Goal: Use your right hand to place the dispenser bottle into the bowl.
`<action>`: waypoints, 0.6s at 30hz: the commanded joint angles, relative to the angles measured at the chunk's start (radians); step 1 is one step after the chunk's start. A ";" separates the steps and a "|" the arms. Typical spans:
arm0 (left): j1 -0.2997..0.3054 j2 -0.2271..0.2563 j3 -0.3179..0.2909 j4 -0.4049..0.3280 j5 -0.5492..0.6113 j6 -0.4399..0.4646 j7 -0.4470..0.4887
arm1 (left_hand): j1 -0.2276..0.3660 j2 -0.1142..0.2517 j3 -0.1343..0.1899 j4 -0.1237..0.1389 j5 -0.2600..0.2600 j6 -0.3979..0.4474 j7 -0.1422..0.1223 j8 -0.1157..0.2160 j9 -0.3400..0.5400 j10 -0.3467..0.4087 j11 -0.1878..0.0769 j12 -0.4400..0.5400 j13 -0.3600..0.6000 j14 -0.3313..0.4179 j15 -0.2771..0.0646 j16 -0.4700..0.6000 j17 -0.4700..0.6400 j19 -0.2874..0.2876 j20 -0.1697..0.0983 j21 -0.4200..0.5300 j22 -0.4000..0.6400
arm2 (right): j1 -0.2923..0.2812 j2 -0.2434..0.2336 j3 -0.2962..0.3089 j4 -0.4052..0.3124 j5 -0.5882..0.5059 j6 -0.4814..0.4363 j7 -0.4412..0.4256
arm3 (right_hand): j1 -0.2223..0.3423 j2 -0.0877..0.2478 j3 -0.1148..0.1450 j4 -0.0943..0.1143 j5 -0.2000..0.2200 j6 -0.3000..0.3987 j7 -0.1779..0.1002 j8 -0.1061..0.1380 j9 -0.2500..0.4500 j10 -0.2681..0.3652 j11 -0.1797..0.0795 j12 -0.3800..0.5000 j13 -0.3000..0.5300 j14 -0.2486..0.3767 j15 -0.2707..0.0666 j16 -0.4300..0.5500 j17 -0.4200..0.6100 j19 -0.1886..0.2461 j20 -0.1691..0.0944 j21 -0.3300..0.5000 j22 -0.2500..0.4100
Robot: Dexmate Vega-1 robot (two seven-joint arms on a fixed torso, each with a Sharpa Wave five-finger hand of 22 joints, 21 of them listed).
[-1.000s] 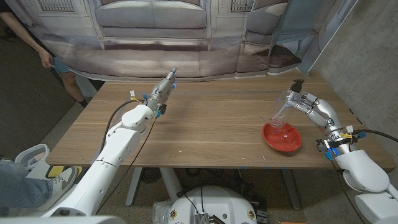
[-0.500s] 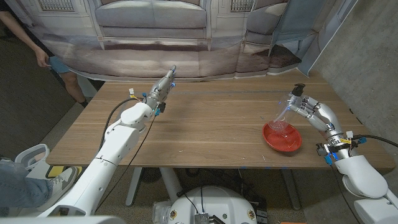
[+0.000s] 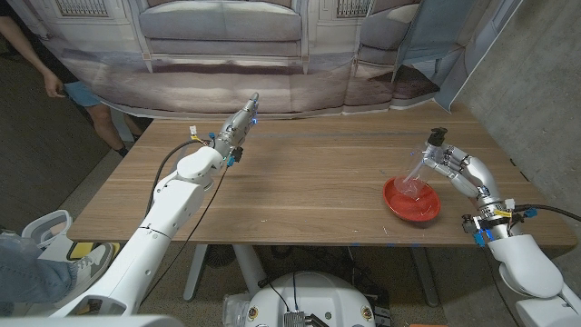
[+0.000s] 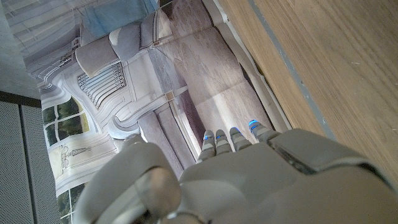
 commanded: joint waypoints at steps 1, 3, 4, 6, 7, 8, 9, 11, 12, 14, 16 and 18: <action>0.019 0.000 -0.008 -0.017 -0.001 -0.019 0.006 | 0.003 0.011 -0.003 0.001 -0.003 -0.002 0.001 -0.003 0.004 -0.003 0.002 0.001 0.004 -0.001 0.002 -0.001 0.002 -0.007 0.001 -0.004 0.003 | -0.015 0.037 0.017 0.003 -0.057 0.013 -0.044 | 0.066 0.075 0.022 0.022 0.007 0.119 -0.111 0.006 0.002 0.073 -0.061 0.007 0.004 0.007 -0.100 0.001 0.006 0.005 -0.090 0.006 0.003; 0.023 0.000 -0.008 -0.018 -0.001 -0.023 0.007 | 0.003 0.012 -0.003 0.001 -0.003 -0.003 0.000 -0.003 0.004 -0.003 0.002 0.001 0.004 -0.001 0.002 -0.001 0.002 -0.007 0.000 -0.004 0.003 | -0.010 0.044 0.016 0.009 -0.072 0.016 -0.054 | 0.066 0.076 0.022 0.022 0.007 0.120 -0.111 0.007 0.002 0.074 -0.061 0.007 0.004 0.008 -0.103 0.001 0.006 0.006 -0.090 0.007 0.003; 0.024 -0.001 -0.008 -0.018 -0.002 -0.024 0.008 | 0.003 0.012 -0.004 0.001 -0.003 -0.002 0.000 -0.003 0.004 -0.004 0.002 0.000 0.004 -0.001 0.002 -0.001 0.002 -0.007 0.000 -0.004 0.003 | -0.008 0.046 0.015 0.014 -0.075 0.020 -0.055 | 0.066 0.076 0.022 0.022 0.007 0.121 -0.111 0.007 0.002 0.074 -0.065 0.007 0.004 0.009 -0.103 0.001 0.006 0.006 -0.091 0.007 0.003; 0.027 0.000 -0.008 -0.021 -0.003 -0.025 0.009 | 0.003 0.012 -0.004 0.001 -0.003 -0.002 -0.001 -0.003 0.004 -0.004 0.001 0.000 0.004 -0.001 0.002 -0.001 0.002 -0.007 0.000 -0.004 0.003 | 0.001 0.049 0.011 0.025 -0.085 0.030 -0.061 | 0.066 0.076 0.022 0.022 0.007 0.123 -0.113 0.007 0.002 0.075 -0.069 0.007 0.005 0.009 -0.104 0.001 0.006 0.006 -0.092 0.007 0.003; 0.029 0.001 -0.007 -0.024 -0.002 -0.024 0.010 | 0.003 0.012 -0.004 0.001 -0.003 -0.002 -0.001 -0.003 0.004 -0.004 0.000 0.000 0.004 -0.001 0.002 -0.001 0.002 -0.007 0.000 -0.004 0.003 | 0.004 0.052 0.010 0.028 -0.091 0.029 -0.065 | 0.066 0.076 0.023 0.022 0.007 0.123 -0.113 0.007 0.002 0.076 -0.068 0.007 0.005 0.010 -0.105 0.001 0.006 0.006 -0.092 0.007 0.003; 0.031 0.002 -0.006 -0.027 -0.002 -0.022 0.011 | 0.003 0.012 -0.004 0.001 -0.003 -0.003 -0.002 -0.003 0.004 -0.004 0.000 0.000 0.004 -0.001 0.001 -0.001 0.002 -0.007 0.000 -0.004 0.003 | 0.009 0.053 0.007 0.033 -0.098 0.032 -0.068 | 0.066 0.076 0.023 0.022 0.007 0.123 -0.112 0.006 0.002 0.076 -0.068 0.007 0.005 0.010 -0.105 0.001 0.006 0.006 -0.092 0.007 0.003; 0.033 0.003 -0.006 -0.029 -0.002 -0.021 0.012 | 0.003 0.012 -0.004 0.001 -0.003 -0.003 -0.002 -0.003 0.004 -0.005 0.001 0.000 0.004 -0.001 0.002 -0.001 0.002 -0.008 0.000 -0.004 0.003 | 0.013 0.056 0.003 0.036 -0.101 0.031 -0.072 | 0.066 0.077 0.023 0.022 0.007 0.125 -0.112 0.007 0.002 0.077 -0.069 0.007 0.005 0.011 -0.105 0.001 0.006 0.007 -0.092 0.007 0.003; 0.038 0.003 -0.008 -0.034 -0.003 -0.021 0.015 | 0.004 0.013 -0.005 0.001 -0.004 -0.003 0.000 -0.004 0.004 -0.003 0.001 0.001 0.004 -0.001 0.001 -0.001 0.002 -0.008 0.000 -0.004 0.003 | 0.023 0.056 -0.005 0.049 -0.104 0.033 -0.074 | 0.067 0.078 0.024 0.022 0.007 0.125 -0.112 0.006 0.002 0.076 -0.066 0.006 0.005 0.011 -0.106 0.001 0.007 0.007 -0.093 0.008 0.004; 0.041 0.004 -0.009 -0.036 -0.003 -0.020 0.016 | 0.004 0.013 -0.005 0.001 -0.004 -0.003 0.000 -0.004 0.004 -0.003 0.002 0.001 0.004 -0.001 0.001 -0.001 0.002 -0.008 0.000 -0.004 0.003 | 0.028 0.055 -0.010 0.055 -0.102 0.033 -0.074 | 0.066 0.078 0.024 0.022 0.007 0.125 -0.113 0.006 0.002 0.077 -0.065 0.007 0.005 0.012 -0.105 0.001 0.007 0.007 -0.093 0.008 0.004; 0.046 0.006 -0.012 -0.042 -0.005 -0.018 0.019 | 0.004 0.013 -0.005 0.001 -0.004 -0.003 0.000 -0.004 0.004 -0.004 0.001 0.000 0.004 -0.002 0.002 -0.001 0.002 -0.008 0.000 -0.004 0.003 | 0.036 0.052 -0.021 0.066 -0.095 0.032 -0.072 | 0.066 0.078 0.024 0.022 0.007 0.126 -0.113 0.005 0.002 0.077 -0.067 0.007 0.005 0.012 -0.106 0.001 0.007 0.007 -0.094 0.008 0.004; 0.051 0.009 -0.014 -0.047 -0.005 -0.015 0.021 | 0.004 0.013 -0.005 0.001 -0.004 -0.003 0.000 -0.003 0.004 -0.004 0.002 0.001 0.004 -0.002 0.001 -0.001 0.002 -0.008 0.000 -0.004 0.003 | 0.044 0.048 -0.029 0.078 -0.092 0.034 -0.073 | 0.066 0.079 0.024 0.022 0.007 0.126 -0.113 0.005 0.002 0.078 -0.067 0.007 0.005 0.012 -0.106 0.001 0.007 0.007 -0.094 0.008 0.004; 0.057 0.010 -0.017 -0.052 -0.006 -0.015 0.024 | 0.004 0.013 -0.006 0.001 -0.004 -0.003 0.000 -0.003 0.004 -0.003 0.001 0.001 0.004 -0.001 0.002 -0.001 0.002 -0.008 0.000 -0.004 0.003 | 0.049 0.045 -0.036 0.086 -0.088 0.032 -0.074 | 0.066 0.079 0.024 0.022 0.007 0.127 -0.113 0.005 0.002 0.078 -0.069 0.006 0.005 0.012 -0.106 0.000 0.007 0.007 -0.094 0.008 0.004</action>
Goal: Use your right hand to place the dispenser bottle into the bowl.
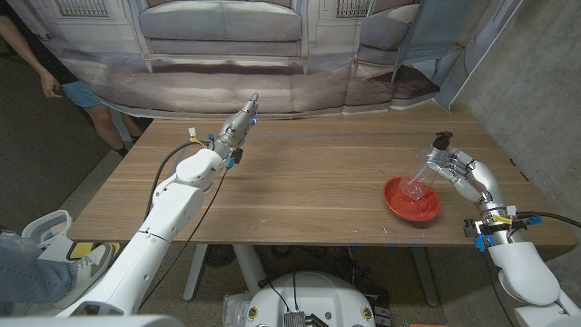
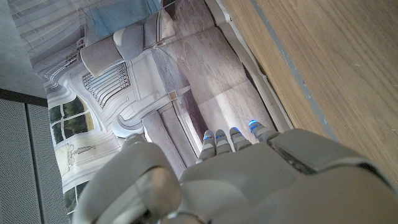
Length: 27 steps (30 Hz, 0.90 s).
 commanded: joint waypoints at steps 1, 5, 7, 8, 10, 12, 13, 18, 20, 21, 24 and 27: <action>0.033 0.010 -0.013 -0.032 -0.006 0.003 0.013 | 0.000 0.009 -0.006 0.001 0.001 -0.002 0.000 -0.003 0.004 -0.004 0.001 0.001 0.004 -0.001 0.001 -0.001 0.002 -0.008 0.000 -0.004 0.003 | 0.038 -0.001 -0.038 0.054 -0.014 0.009 -0.022 | 0.066 0.079 0.024 0.023 0.003 0.127 -0.114 0.003 0.002 0.075 -0.074 0.006 0.006 0.008 -0.102 0.000 0.003 0.007 -0.094 0.008 0.002; 0.041 0.014 -0.017 -0.041 -0.008 0.007 0.017 | 0.001 0.010 -0.006 0.001 0.000 -0.003 0.000 -0.003 0.004 -0.004 0.001 0.001 0.004 -0.002 0.001 -0.001 0.002 -0.009 0.000 -0.004 0.003 | 0.042 -0.006 -0.042 0.064 -0.019 0.007 -0.036 | 0.066 0.079 0.024 0.023 0.003 0.126 -0.115 0.002 0.002 0.075 -0.074 0.006 0.006 0.009 -0.102 0.000 0.003 0.007 -0.094 0.008 0.002; 0.043 0.015 -0.017 -0.043 -0.007 0.007 0.019 | 0.001 0.010 -0.007 0.001 0.000 -0.003 -0.001 -0.003 0.004 -0.004 0.001 0.001 0.004 -0.001 0.001 -0.001 0.002 -0.009 0.000 -0.004 0.003 | 0.042 -0.007 -0.044 0.066 -0.026 0.004 -0.045 | 0.065 0.080 0.024 0.023 0.003 0.127 -0.115 0.001 0.002 0.076 -0.071 0.006 0.006 0.009 -0.104 0.000 0.003 0.006 -0.094 0.009 0.002; 0.044 0.016 -0.018 -0.044 -0.008 0.008 0.019 | 0.001 0.010 -0.007 0.001 0.000 -0.003 -0.001 -0.003 0.004 -0.003 0.001 0.001 0.004 -0.001 0.002 -0.001 0.002 -0.009 0.001 -0.004 0.003 | 0.042 -0.007 -0.044 0.067 -0.031 0.002 -0.051 | 0.065 0.080 0.024 0.023 0.003 0.127 -0.115 0.001 0.002 0.076 -0.073 0.006 0.006 0.009 -0.103 -0.001 0.003 0.006 -0.094 0.009 0.002; 0.045 0.016 -0.018 -0.045 -0.009 0.007 0.019 | 0.001 0.010 -0.007 0.001 0.000 -0.003 0.000 -0.003 0.004 -0.004 0.001 0.001 0.004 -0.001 0.001 -0.001 0.002 -0.009 0.001 -0.004 0.003 | 0.040 -0.007 -0.044 0.068 -0.047 -0.002 -0.064 | 0.065 0.080 0.024 0.023 0.003 0.128 -0.116 0.001 0.002 0.076 -0.073 0.006 0.006 0.009 -0.103 -0.001 0.003 0.007 -0.094 0.009 0.002; 0.046 0.017 -0.017 -0.045 -0.009 0.005 0.019 | 0.001 0.010 -0.008 0.001 0.000 -0.003 -0.001 -0.003 0.004 -0.005 0.002 0.001 0.004 -0.001 0.002 -0.001 0.002 -0.009 0.000 -0.004 0.003 | 0.038 -0.005 -0.043 0.070 -0.063 -0.006 -0.079 | 0.065 0.080 0.024 0.023 0.003 0.128 -0.116 0.001 0.002 0.076 -0.074 0.006 0.006 0.009 -0.103 -0.001 0.004 0.007 -0.094 0.009 0.002; 0.046 0.017 -0.017 -0.046 -0.010 0.005 0.019 | 0.002 0.010 -0.008 0.001 0.000 -0.003 0.000 -0.003 0.004 -0.005 0.002 0.000 0.004 -0.001 0.001 -0.001 0.002 -0.009 0.000 -0.004 0.003 | 0.037 -0.004 -0.043 0.071 -0.067 -0.008 -0.085 | 0.065 0.080 0.024 0.023 0.003 0.128 -0.116 0.001 0.002 0.075 -0.075 0.005 0.006 0.010 -0.104 0.000 0.004 0.006 -0.094 0.009 0.002; 0.044 0.016 -0.014 -0.044 -0.011 0.003 0.017 | 0.002 0.011 -0.009 0.001 0.000 -0.002 0.000 -0.003 0.004 -0.004 0.002 0.001 0.004 -0.001 0.002 0.000 0.002 -0.009 0.000 -0.004 0.003 | 0.030 -0.001 -0.043 0.077 -0.086 -0.011 -0.112 | 0.065 0.081 0.025 0.023 0.003 0.129 -0.116 0.000 0.002 0.076 -0.074 0.005 0.006 0.011 -0.104 0.000 0.004 0.007 -0.094 0.009 0.003; 0.043 0.015 -0.013 -0.042 -0.012 0.000 0.016 | 0.002 0.011 -0.009 0.001 0.000 -0.002 0.000 -0.003 0.004 -0.004 0.001 0.001 0.004 -0.001 0.002 -0.001 0.002 -0.009 0.000 -0.004 0.003 | 0.027 0.000 -0.045 0.080 -0.087 -0.010 -0.118 | 0.065 0.081 0.025 0.024 0.003 0.129 -0.117 0.000 0.002 0.076 -0.073 0.005 0.007 0.012 -0.105 -0.001 0.004 0.007 -0.094 0.010 0.003; 0.043 0.015 -0.012 -0.040 -0.012 -0.002 0.015 | 0.002 0.011 -0.009 0.001 -0.001 -0.002 0.000 -0.003 0.004 -0.004 0.001 0.001 0.004 -0.002 0.002 -0.001 0.002 -0.009 0.000 -0.004 0.003 | 0.025 0.000 -0.045 0.080 -0.088 -0.012 -0.122 | 0.065 0.081 0.025 0.024 0.003 0.130 -0.116 0.000 0.002 0.076 -0.072 0.005 0.007 0.011 -0.105 -0.001 0.004 0.007 -0.094 0.010 0.003; 0.040 0.014 -0.010 -0.036 -0.014 -0.004 0.012 | 0.002 0.011 -0.010 0.001 -0.001 -0.002 0.000 -0.003 0.004 -0.004 0.001 0.001 0.004 -0.001 0.002 -0.001 0.002 -0.009 0.001 -0.004 0.003 | 0.020 0.002 -0.045 0.079 -0.098 -0.017 -0.136 | 0.064 0.081 0.025 0.024 0.003 0.131 -0.117 0.000 0.002 0.078 -0.074 0.005 0.007 0.012 -0.105 -0.001 0.004 0.007 -0.094 0.010 0.003; 0.038 0.013 -0.008 -0.033 -0.015 -0.006 0.011 | 0.003 0.011 -0.010 0.001 -0.001 -0.002 0.000 -0.003 0.004 -0.003 0.003 0.001 0.004 -0.001 0.002 0.000 0.002 -0.009 0.001 -0.004 0.003 | 0.017 0.004 -0.046 0.076 -0.101 -0.025 -0.145 | 0.064 0.082 0.025 0.024 0.003 0.132 -0.117 -0.001 0.002 0.078 -0.076 0.005 0.007 0.012 -0.105 -0.001 0.005 0.007 -0.094 0.010 0.003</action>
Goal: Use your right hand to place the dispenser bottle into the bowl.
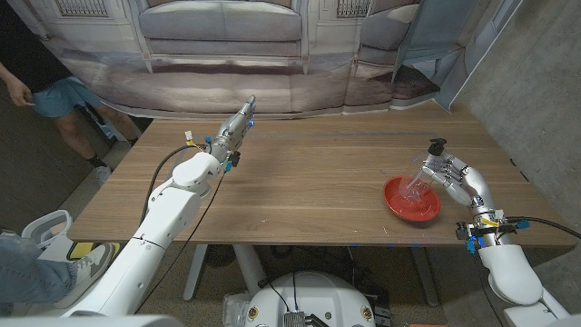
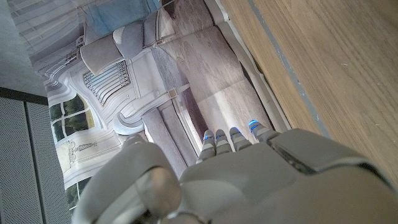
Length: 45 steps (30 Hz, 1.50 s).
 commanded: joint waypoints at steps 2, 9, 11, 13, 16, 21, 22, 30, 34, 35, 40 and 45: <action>-0.006 -0.002 0.008 0.010 -0.005 -0.008 -0.006 | 0.003 0.012 -0.006 0.005 -0.001 -0.002 -0.001 -0.003 0.004 -0.003 0.002 0.001 0.004 -0.001 0.002 0.000 0.002 -0.009 0.001 -0.004 0.003 | -0.013 0.009 -0.009 0.005 -0.029 -0.023 -0.055 | 0.064 0.082 0.025 0.024 0.004 0.130 -0.119 0.000 0.002 0.077 -0.077 0.008 0.001 0.009 -0.108 -0.001 0.005 0.007 -0.095 0.004 0.003; -0.012 -0.004 0.013 0.014 -0.004 -0.005 -0.006 | 0.004 0.012 -0.008 0.005 -0.001 -0.002 0.001 -0.003 0.004 -0.003 0.002 0.001 0.004 -0.001 0.002 0.000 0.002 -0.009 0.000 -0.004 0.003 | -0.005 0.010 -0.024 0.029 -0.029 -0.003 -0.073 | 0.065 0.090 0.028 0.026 0.004 0.131 -0.119 -0.001 0.002 0.080 -0.078 0.008 0.001 0.010 -0.106 -0.001 0.007 0.006 -0.095 0.004 0.004; -0.014 -0.004 0.015 0.012 -0.002 -0.003 -0.005 | 0.004 0.012 -0.008 0.005 -0.001 -0.002 0.001 -0.003 0.004 -0.003 0.002 0.001 0.004 -0.001 0.002 0.000 0.002 -0.010 0.001 -0.004 0.003 | 0.003 0.009 -0.031 0.043 -0.017 0.010 -0.071 | 0.070 0.095 0.032 0.024 0.005 0.132 -0.118 -0.002 0.002 0.081 -0.079 0.008 0.001 0.012 -0.107 0.000 0.007 0.006 -0.095 0.005 0.004; -0.014 -0.004 0.015 0.010 -0.001 -0.002 -0.005 | 0.004 0.013 -0.009 0.005 -0.002 -0.002 0.000 -0.003 0.004 -0.004 0.002 0.001 0.004 -0.002 0.002 -0.001 0.002 -0.010 0.001 -0.004 0.003 | 0.009 0.006 -0.036 0.054 -0.017 0.018 -0.073 | 0.074 0.097 0.035 0.022 0.005 0.133 -0.119 -0.002 0.002 0.083 -0.078 0.008 0.001 0.012 -0.108 -0.001 0.007 0.006 -0.095 0.005 0.004; -0.011 -0.004 0.016 0.002 0.003 0.002 0.001 | 0.004 0.013 -0.009 0.005 -0.002 -0.001 -0.001 -0.003 0.004 -0.004 0.003 0.001 0.004 -0.001 0.002 0.000 0.002 -0.010 0.001 -0.003 0.003 | 0.013 0.004 -0.043 0.063 -0.023 0.024 -0.080 | 0.075 0.096 0.035 0.021 0.004 0.135 -0.119 -0.002 0.002 0.080 -0.080 0.007 0.001 0.012 -0.106 -0.002 0.007 0.006 -0.095 0.005 0.004; -0.003 0.004 0.019 -0.020 0.021 0.022 0.022 | 0.004 0.013 -0.010 0.005 -0.002 -0.002 -0.001 -0.003 0.004 -0.004 0.002 0.001 0.004 -0.001 0.002 0.000 0.002 -0.010 0.001 -0.003 0.003 | 0.018 0.001 -0.052 0.075 -0.019 0.027 -0.087 | 0.076 0.096 0.035 0.020 0.004 0.136 -0.119 -0.002 0.002 0.084 -0.078 0.007 0.002 0.012 -0.106 -0.003 0.007 0.006 -0.094 0.006 0.005; -0.001 0.004 0.019 -0.022 0.020 0.023 0.021 | 0.004 0.013 -0.010 0.005 -0.002 -0.002 -0.001 -0.003 0.004 -0.004 0.002 0.001 0.004 -0.001 0.002 0.000 0.002 -0.010 0.001 -0.003 0.003 | 0.018 0.000 -0.053 0.075 -0.018 0.026 -0.089 | 0.076 0.096 0.035 0.020 0.004 0.136 -0.120 -0.003 0.002 0.084 -0.078 0.008 0.002 0.011 -0.106 -0.003 0.007 0.006 -0.095 0.006 0.005; 0.007 0.004 0.019 -0.032 0.022 0.025 0.025 | 0.005 0.014 -0.012 0.005 -0.002 -0.003 0.000 -0.003 0.004 -0.003 0.001 0.001 0.004 -0.002 0.003 -0.001 0.002 -0.010 0.001 -0.003 0.003 | 0.009 -0.003 -0.059 0.068 -0.036 0.020 -0.109 | 0.071 0.093 0.033 0.022 0.002 0.135 -0.120 -0.005 0.002 0.082 -0.079 0.006 0.002 0.009 -0.106 -0.005 0.008 0.003 -0.094 0.005 0.005; 0.012 0.005 0.019 -0.037 0.023 0.025 0.026 | 0.005 0.014 -0.012 0.005 -0.003 -0.002 -0.001 -0.003 0.004 -0.004 0.002 0.001 0.004 -0.002 0.002 -0.001 0.002 -0.010 0.001 -0.003 0.003 | 0.009 -0.004 -0.063 0.071 -0.041 0.023 -0.117 | 0.071 0.093 0.033 0.022 0.002 0.136 -0.120 -0.006 0.002 0.084 -0.081 0.006 0.002 0.010 -0.108 -0.005 0.008 0.002 -0.094 0.005 0.005; 0.014 0.005 0.017 -0.038 0.022 0.024 0.027 | 0.005 0.014 -0.012 0.005 -0.003 -0.002 -0.001 -0.003 0.004 -0.004 0.002 0.001 0.004 -0.002 0.002 -0.001 0.002 -0.010 0.001 -0.003 0.003 | 0.008 -0.004 -0.063 0.070 -0.048 0.021 -0.121 | 0.071 0.093 0.034 0.022 0.002 0.136 -0.120 -0.006 0.002 0.088 -0.089 0.007 0.002 0.010 -0.107 -0.006 0.008 0.001 -0.094 0.005 0.005; 0.025 0.003 0.009 -0.042 0.015 0.012 0.028 | 0.005 0.014 -0.013 0.005 -0.003 -0.002 -0.001 -0.003 0.004 -0.004 0.002 0.001 0.004 -0.002 0.002 -0.001 0.002 -0.011 0.001 -0.003 0.003 | 0.003 -0.003 -0.066 0.066 -0.062 0.016 -0.134 | 0.071 0.093 0.034 0.022 0.002 0.136 -0.118 -0.007 0.002 0.092 -0.094 0.008 0.003 0.009 -0.107 -0.007 0.008 0.000 -0.094 0.005 0.005; 0.033 0.006 0.005 -0.046 0.011 0.008 0.028 | 0.006 0.015 -0.014 0.005 -0.003 -0.002 0.000 -0.003 0.004 -0.005 0.002 0.001 0.004 -0.002 0.002 -0.001 0.002 -0.011 0.000 -0.003 0.003 | 0.006 -0.003 -0.073 0.074 -0.060 0.021 -0.140 | 0.073 0.093 0.035 0.021 0.002 0.137 -0.119 -0.008 0.002 0.094 -0.095 0.008 0.003 0.009 -0.108 -0.007 0.008 -0.002 -0.094 0.005 0.005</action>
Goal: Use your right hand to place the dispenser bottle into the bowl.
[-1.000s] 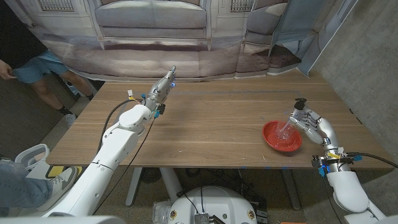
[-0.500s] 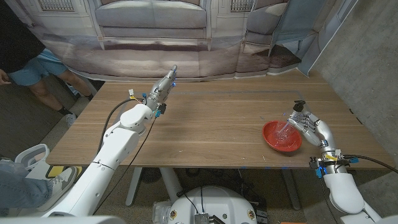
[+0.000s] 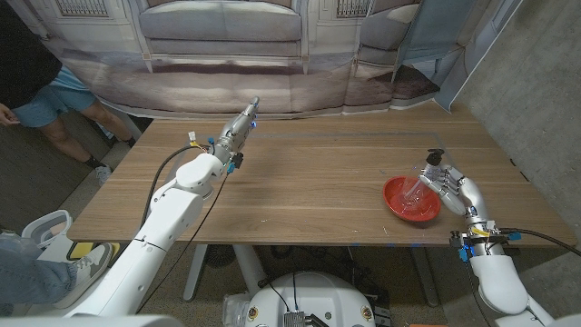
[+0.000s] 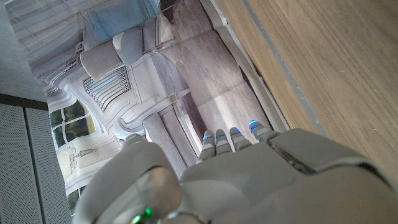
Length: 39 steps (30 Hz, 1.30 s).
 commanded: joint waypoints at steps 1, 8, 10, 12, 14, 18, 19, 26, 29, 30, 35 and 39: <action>0.019 0.003 -0.011 -0.012 -0.008 -0.013 0.003 | 0.002 0.011 -0.007 0.004 -0.003 -0.002 -0.001 -0.003 0.004 -0.004 0.002 0.001 0.004 -0.002 0.002 -0.001 0.002 -0.010 0.000 -0.003 0.003 | -0.001 -0.003 -0.014 0.010 -0.015 0.004 -0.022 | 0.073 0.093 0.030 0.025 0.002 0.132 -0.125 0.003 0.003 0.094 -0.095 0.008 0.004 0.005 -0.105 -0.003 0.004 -0.002 -0.095 0.005 0.006; 0.023 0.007 -0.012 -0.014 -0.012 -0.013 0.001 | 0.002 0.011 -0.008 0.004 -0.003 -0.001 -0.001 -0.003 0.004 -0.004 0.001 0.001 0.004 -0.002 0.002 0.000 0.002 -0.011 0.001 -0.003 0.003 | 0.002 0.003 -0.023 0.024 -0.025 0.015 -0.041 | 0.073 0.093 0.031 0.025 0.002 0.131 -0.125 0.002 0.003 0.094 -0.097 0.007 0.004 0.005 -0.105 -0.005 0.004 -0.003 -0.095 0.005 0.006; 0.023 0.008 -0.011 -0.014 -0.014 -0.012 -0.003 | 0.002 0.012 -0.008 0.004 -0.003 -0.001 0.000 -0.002 0.004 -0.004 0.002 0.001 0.004 -0.002 0.003 -0.001 0.002 -0.011 0.000 -0.003 0.003 | 0.005 0.005 -0.026 0.031 -0.022 0.021 -0.044 | 0.073 0.093 0.030 0.025 0.001 0.132 -0.126 0.002 0.003 0.094 -0.097 0.007 0.004 0.005 -0.106 -0.005 0.004 -0.003 -0.095 0.005 0.006; 0.022 0.010 -0.011 -0.015 -0.016 -0.010 -0.005 | 0.003 0.012 -0.009 0.004 -0.004 -0.001 0.000 -0.003 0.004 -0.005 0.002 0.001 0.004 -0.004 0.003 -0.001 0.002 -0.015 -0.004 -0.005 0.003 | 0.008 0.006 -0.029 0.040 -0.024 0.028 -0.050 | 0.072 0.093 0.031 0.026 0.001 0.132 -0.125 0.002 0.003 0.095 -0.096 0.007 0.004 0.006 -0.107 -0.004 0.004 -0.003 -0.096 0.006 0.006; 0.021 0.009 -0.010 -0.015 -0.019 -0.010 -0.008 | 0.003 0.012 -0.009 0.004 -0.004 -0.001 0.000 -0.003 0.004 -0.006 0.004 0.000 0.004 -0.006 0.005 -0.002 0.002 -0.016 -0.006 -0.005 0.003 | 0.012 0.005 -0.033 0.049 -0.025 0.038 -0.052 | 0.072 0.094 0.031 0.026 0.002 0.133 -0.125 0.002 0.003 0.096 -0.096 0.007 0.004 0.007 -0.107 -0.004 0.005 -0.002 -0.096 0.006 0.006; 0.015 0.009 -0.006 -0.012 -0.020 -0.007 -0.011 | 0.003 0.013 -0.010 0.004 -0.004 0.000 0.002 -0.002 0.004 -0.008 0.006 0.000 0.004 -0.006 0.006 -0.002 0.002 -0.017 -0.009 -0.005 0.004 | 0.021 0.006 -0.036 0.068 -0.052 0.055 -0.072 | 0.073 0.094 0.031 0.026 0.002 0.132 -0.125 0.001 0.003 0.095 -0.096 0.006 0.004 0.008 -0.107 -0.004 0.005 -0.002 -0.096 0.006 0.006; 0.014 0.009 -0.005 -0.011 -0.020 -0.006 -0.012 | 0.003 0.013 -0.011 0.004 -0.004 -0.001 0.002 -0.003 0.004 -0.008 0.006 0.000 0.004 -0.006 0.005 -0.002 0.002 -0.017 -0.009 -0.005 0.004 | 0.023 0.007 -0.036 0.070 -0.057 0.055 -0.076 | 0.073 0.095 0.032 0.026 0.002 0.133 -0.126 0.001 0.003 0.095 -0.096 0.006 0.004 0.008 -0.107 -0.004 0.005 -0.003 -0.096 0.006 0.006; 0.013 0.009 0.003 -0.015 -0.015 0.003 -0.010 | 0.003 0.013 -0.012 0.004 -0.004 -0.002 0.003 -0.003 0.004 -0.007 0.006 0.000 0.004 -0.006 0.004 -0.002 0.002 -0.017 -0.011 -0.005 0.004 | 0.037 -0.003 -0.046 0.090 -0.076 0.059 -0.087 | 0.074 0.094 0.032 0.025 0.002 0.132 -0.125 0.000 0.003 0.095 -0.096 0.005 0.005 0.008 -0.107 -0.005 0.005 -0.003 -0.098 0.006 0.006; 0.015 0.009 0.003 -0.020 -0.013 0.006 -0.007 | 0.004 0.013 -0.013 0.004 -0.004 -0.002 0.002 -0.003 0.004 -0.006 0.002 0.001 0.004 -0.006 0.004 -0.002 0.002 -0.017 -0.010 -0.005 0.004 | 0.042 -0.008 -0.050 0.099 -0.075 0.064 -0.090 | 0.074 0.094 0.032 0.025 0.002 0.132 -0.125 -0.001 0.003 0.094 -0.096 0.005 0.005 0.009 -0.108 -0.005 0.005 -0.002 -0.098 0.007 0.006; 0.016 0.009 0.003 -0.021 -0.013 0.007 -0.006 | 0.004 0.014 -0.013 0.004 -0.005 -0.002 0.002 -0.003 0.004 -0.006 0.002 0.001 0.004 -0.006 0.004 -0.001 0.002 -0.018 -0.010 -0.005 0.004 | 0.043 -0.008 -0.051 0.101 -0.076 0.064 -0.093 | 0.074 0.094 0.032 0.025 0.002 0.132 -0.126 -0.001 0.003 0.094 -0.096 0.005 0.005 0.008 -0.109 -0.005 0.005 -0.003 -0.098 0.007 0.006; 0.015 0.008 0.005 -0.025 -0.010 0.011 -0.004 | 0.004 0.014 -0.014 0.004 -0.005 -0.003 0.002 -0.003 0.004 -0.006 0.004 0.001 0.004 -0.006 0.004 -0.001 0.002 -0.018 -0.009 -0.005 0.004 | 0.045 -0.014 -0.055 0.108 -0.073 0.066 -0.097 | 0.073 0.094 0.032 0.026 0.001 0.132 -0.126 -0.002 0.003 0.094 -0.096 0.004 0.005 0.007 -0.106 -0.006 0.005 -0.003 -0.098 0.007 0.006; 0.013 0.007 0.009 -0.026 -0.007 0.012 -0.003 | 0.004 0.014 -0.015 0.004 -0.005 -0.003 0.001 -0.003 0.004 -0.007 0.005 0.001 0.004 -0.007 0.004 -0.001 0.002 -0.018 -0.008 -0.005 0.004 | 0.041 -0.023 -0.057 0.110 -0.061 0.067 -0.091 | 0.073 0.094 0.032 0.026 0.002 0.130 -0.126 -0.003 0.003 0.093 -0.096 0.003 0.005 0.007 -0.107 -0.007 0.006 -0.003 -0.098 0.007 0.006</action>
